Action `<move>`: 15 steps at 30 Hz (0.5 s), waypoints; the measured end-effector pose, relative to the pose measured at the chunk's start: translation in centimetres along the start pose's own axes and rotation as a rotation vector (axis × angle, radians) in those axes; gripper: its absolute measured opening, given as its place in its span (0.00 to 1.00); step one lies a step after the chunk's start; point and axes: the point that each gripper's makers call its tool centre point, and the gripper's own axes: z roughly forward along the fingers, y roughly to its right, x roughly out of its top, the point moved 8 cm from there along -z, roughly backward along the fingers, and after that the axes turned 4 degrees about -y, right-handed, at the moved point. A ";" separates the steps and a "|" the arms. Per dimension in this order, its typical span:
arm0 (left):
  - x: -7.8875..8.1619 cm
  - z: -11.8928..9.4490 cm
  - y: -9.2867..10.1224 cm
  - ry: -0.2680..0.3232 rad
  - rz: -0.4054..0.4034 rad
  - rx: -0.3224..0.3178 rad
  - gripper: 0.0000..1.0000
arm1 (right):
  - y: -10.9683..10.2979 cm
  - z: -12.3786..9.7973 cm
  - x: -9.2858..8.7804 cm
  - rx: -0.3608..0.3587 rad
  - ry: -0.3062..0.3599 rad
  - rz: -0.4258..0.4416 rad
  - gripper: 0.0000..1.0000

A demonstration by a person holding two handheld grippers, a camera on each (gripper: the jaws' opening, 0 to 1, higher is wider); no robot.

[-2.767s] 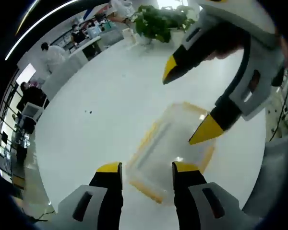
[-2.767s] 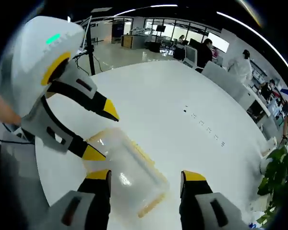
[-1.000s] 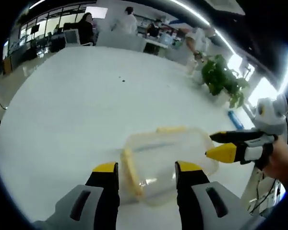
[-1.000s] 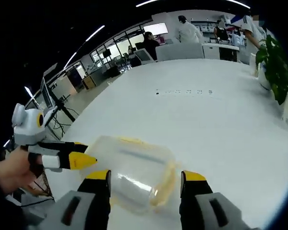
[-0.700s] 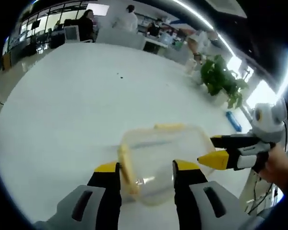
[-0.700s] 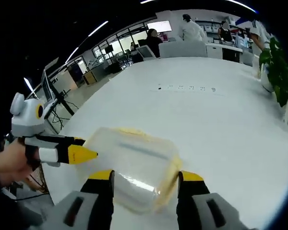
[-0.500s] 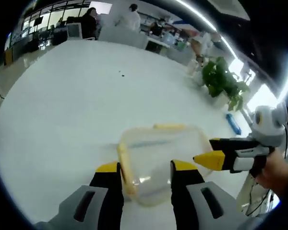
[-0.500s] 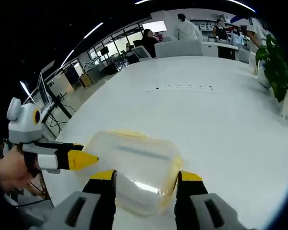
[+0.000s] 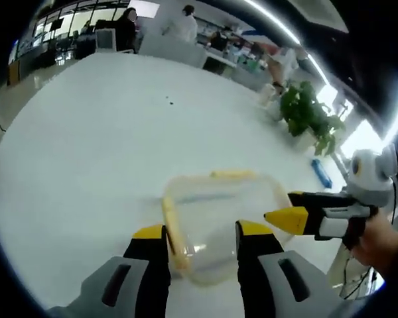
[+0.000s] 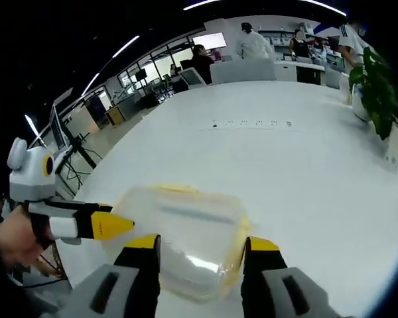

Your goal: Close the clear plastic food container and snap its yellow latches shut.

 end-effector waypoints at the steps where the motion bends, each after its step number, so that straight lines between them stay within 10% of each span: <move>1: 0.0 0.0 -0.1 0.002 0.001 -0.001 0.37 | 0.0 0.0 0.0 0.000 0.001 0.000 0.47; 15: 2.6 -0.2 -3.8 -0.004 0.006 -0.004 0.37 | -2.1 2.8 2.5 -0.004 0.006 0.004 0.47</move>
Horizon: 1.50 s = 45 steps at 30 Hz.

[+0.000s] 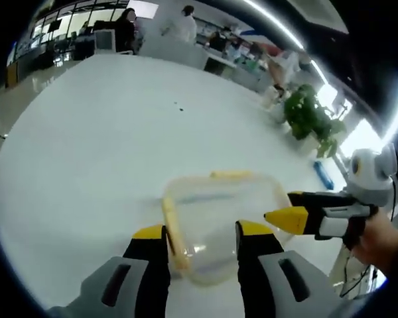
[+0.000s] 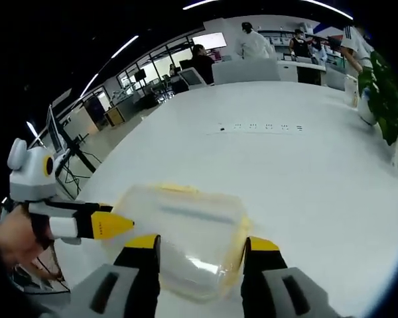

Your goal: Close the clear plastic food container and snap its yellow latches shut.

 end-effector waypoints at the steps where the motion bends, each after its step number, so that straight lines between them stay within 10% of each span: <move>1: 0.3 0.0 -0.4 0.000 0.000 0.000 0.37 | -0.3 0.3 0.2 0.000 0.003 0.001 0.47; 23: 4.4 0.1 -5.4 -0.004 -0.009 0.012 0.38 | -2.9 4.7 4.1 0.002 0.032 0.007 0.46; 45: 5.2 0.4 -5.9 0.027 0.059 0.021 0.43 | -3.1 5.1 4.4 -0.008 0.050 0.073 0.48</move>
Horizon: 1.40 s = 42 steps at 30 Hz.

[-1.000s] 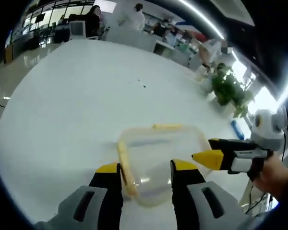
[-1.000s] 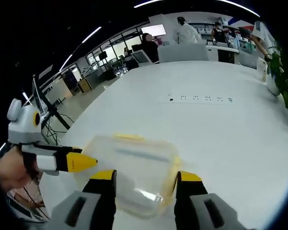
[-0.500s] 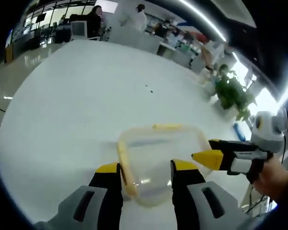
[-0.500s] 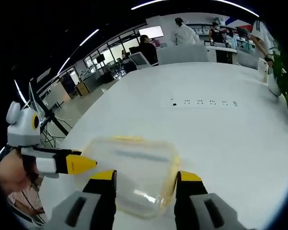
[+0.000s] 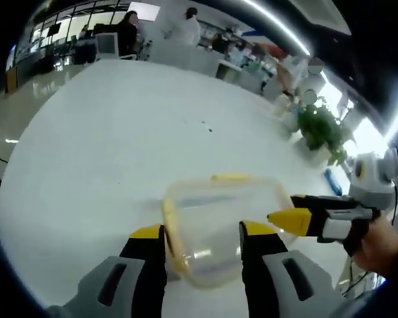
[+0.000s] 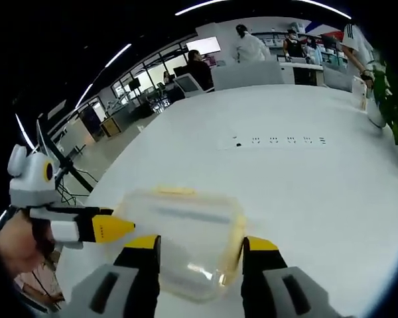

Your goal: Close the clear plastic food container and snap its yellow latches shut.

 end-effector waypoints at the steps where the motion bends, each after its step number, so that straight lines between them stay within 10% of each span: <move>1: 0.0 0.0 -0.1 -0.001 -0.007 0.002 0.44 | 0.1 0.0 0.1 -0.006 0.018 0.009 0.51; 16: 0.3 0.1 -1.9 0.121 -0.104 0.051 0.99 | 0.7 0.6 -0.1 -0.037 0.070 0.047 0.93; 42: 0.0 -4.9 0.4 0.157 0.039 0.077 0.99 | -1.4 -4.5 -0.1 -0.001 0.123 -0.043 1.00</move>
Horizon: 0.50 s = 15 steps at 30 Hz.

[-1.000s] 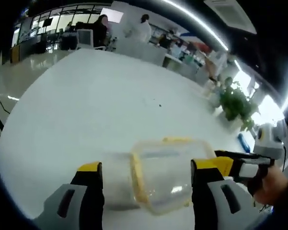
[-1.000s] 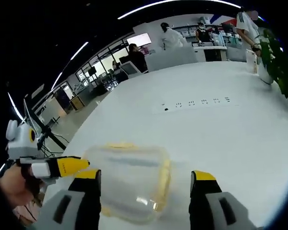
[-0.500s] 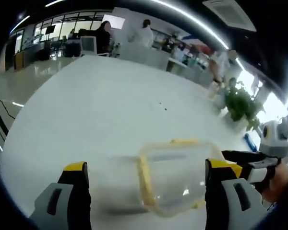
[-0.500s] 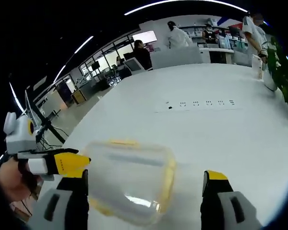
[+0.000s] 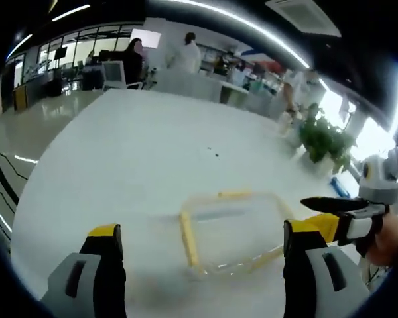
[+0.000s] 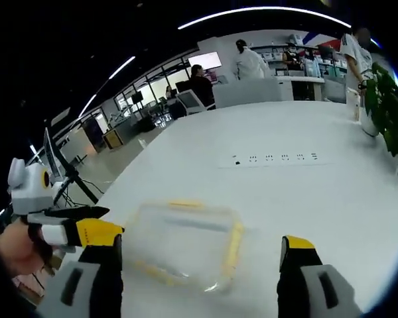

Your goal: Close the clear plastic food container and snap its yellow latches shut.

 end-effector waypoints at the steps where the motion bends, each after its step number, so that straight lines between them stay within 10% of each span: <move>1: 0.0 -0.5 0.1 0.002 0.004 0.001 0.99 | -0.2 -0.4 0.0 0.003 0.004 -0.001 1.00; 15: -0.2 -7.2 2.0 0.038 0.115 -0.004 0.99 | -0.9 -7.5 -0.9 0.007 0.049 -0.063 1.00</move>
